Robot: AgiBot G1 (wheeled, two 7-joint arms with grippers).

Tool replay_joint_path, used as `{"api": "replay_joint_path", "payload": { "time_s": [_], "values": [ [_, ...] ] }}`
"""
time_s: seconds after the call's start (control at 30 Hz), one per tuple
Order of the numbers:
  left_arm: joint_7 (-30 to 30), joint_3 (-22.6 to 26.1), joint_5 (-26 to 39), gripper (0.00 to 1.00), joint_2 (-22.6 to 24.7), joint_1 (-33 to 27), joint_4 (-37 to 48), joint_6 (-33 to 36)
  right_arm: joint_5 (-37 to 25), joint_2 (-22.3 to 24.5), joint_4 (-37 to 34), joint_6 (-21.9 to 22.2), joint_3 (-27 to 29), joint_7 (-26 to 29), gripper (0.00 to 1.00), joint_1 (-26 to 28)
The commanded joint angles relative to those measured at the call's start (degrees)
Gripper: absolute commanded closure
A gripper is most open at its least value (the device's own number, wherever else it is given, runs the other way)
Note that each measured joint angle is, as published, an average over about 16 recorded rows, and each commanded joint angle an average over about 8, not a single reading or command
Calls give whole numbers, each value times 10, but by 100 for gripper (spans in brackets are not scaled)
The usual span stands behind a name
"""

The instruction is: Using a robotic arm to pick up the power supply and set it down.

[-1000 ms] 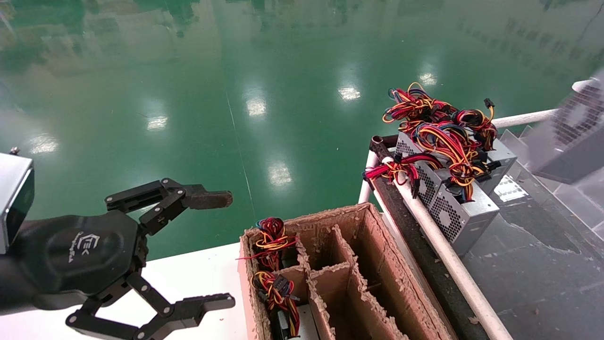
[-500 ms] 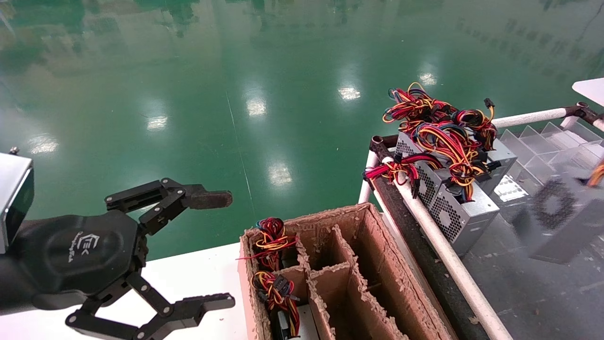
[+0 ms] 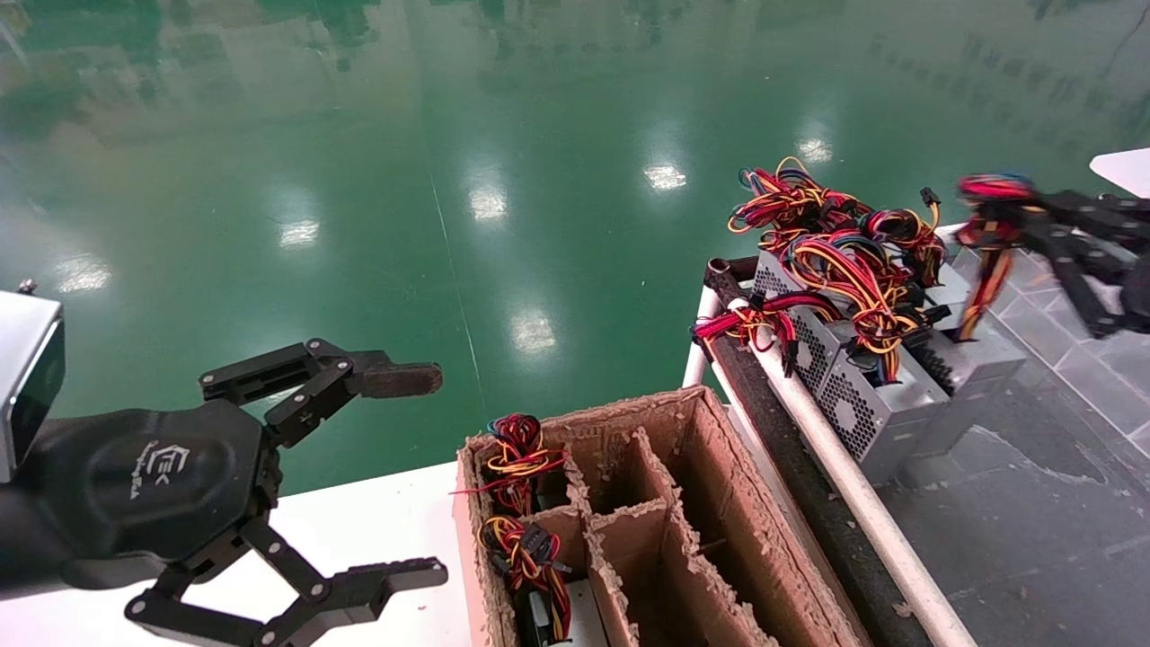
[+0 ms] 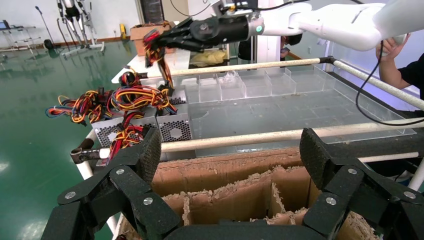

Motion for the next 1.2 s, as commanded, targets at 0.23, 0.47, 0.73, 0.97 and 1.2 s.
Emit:
{"api": "replay_joint_path", "payload": {
  "time_s": [0.23, 0.47, 0.73, 0.97, 1.2],
  "values": [
    [0, 0, 0, 0, 0, 0, 0, 0, -27, -28, -36, -9, -31, -7, 19, 48],
    [0, 0, 0, 0, 0, 0, 0, 0, -26, -28, -39, -16, -32, -8, 0, 49],
    [0, 0, 0, 0, 0, 0, 0, 0, -15, -22, -25, -11, -22, 0, 0, 40],
    [0, 0, 0, 0, 0, 0, 0, 0, 12, -23, -19, -14, -10, 28, 0, 31],
    [0, 0, 0, 0, 0, 0, 0, 0, 26, -23, -4, -20, -16, 58, 0, 28]
  ]
}}
